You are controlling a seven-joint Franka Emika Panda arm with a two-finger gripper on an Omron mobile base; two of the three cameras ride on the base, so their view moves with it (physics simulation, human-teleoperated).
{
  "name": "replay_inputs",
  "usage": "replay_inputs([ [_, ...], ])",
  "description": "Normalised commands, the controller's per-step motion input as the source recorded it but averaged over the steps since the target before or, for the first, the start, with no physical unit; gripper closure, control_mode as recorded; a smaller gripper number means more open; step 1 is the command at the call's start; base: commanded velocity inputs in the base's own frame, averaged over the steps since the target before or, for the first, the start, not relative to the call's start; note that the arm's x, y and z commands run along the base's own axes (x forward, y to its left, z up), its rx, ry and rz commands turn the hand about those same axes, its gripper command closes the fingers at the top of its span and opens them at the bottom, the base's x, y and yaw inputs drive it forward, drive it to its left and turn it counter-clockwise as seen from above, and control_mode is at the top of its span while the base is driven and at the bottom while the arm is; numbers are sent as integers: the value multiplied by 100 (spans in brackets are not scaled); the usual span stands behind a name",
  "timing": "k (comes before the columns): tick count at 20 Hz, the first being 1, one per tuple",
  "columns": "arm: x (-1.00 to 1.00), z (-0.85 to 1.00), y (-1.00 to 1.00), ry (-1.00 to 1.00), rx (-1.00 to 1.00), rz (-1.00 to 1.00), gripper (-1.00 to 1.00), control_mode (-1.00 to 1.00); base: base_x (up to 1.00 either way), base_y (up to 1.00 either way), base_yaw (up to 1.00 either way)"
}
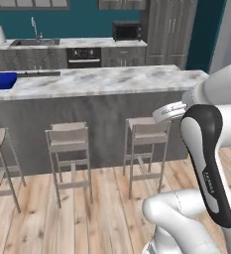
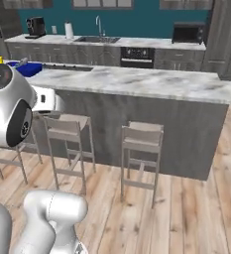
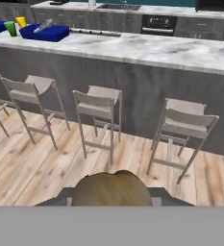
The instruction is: Gather the garlic and bell pepper from the fridge and place them on a tray on the dining counter. Then gather the steaks from the fridge and place them on the other tray.
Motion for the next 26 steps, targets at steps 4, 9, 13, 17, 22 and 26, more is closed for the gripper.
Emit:
replay_inputs([
  [4,0,0,0,0,0,0,100,100,36,97,24],
  [9,0,0,0,0,0,0,100,100,60,100,14],
  [13,0,0,0,0,0,0,100,100,66,100,11],
  [17,0,0,0,0,0,0,100,100,58,96,8],
  [22,0,0,0,0,0,0,100,100,42,79,4],
  [26,0,0,0,0,0,0,100,100,37,51,0],
])
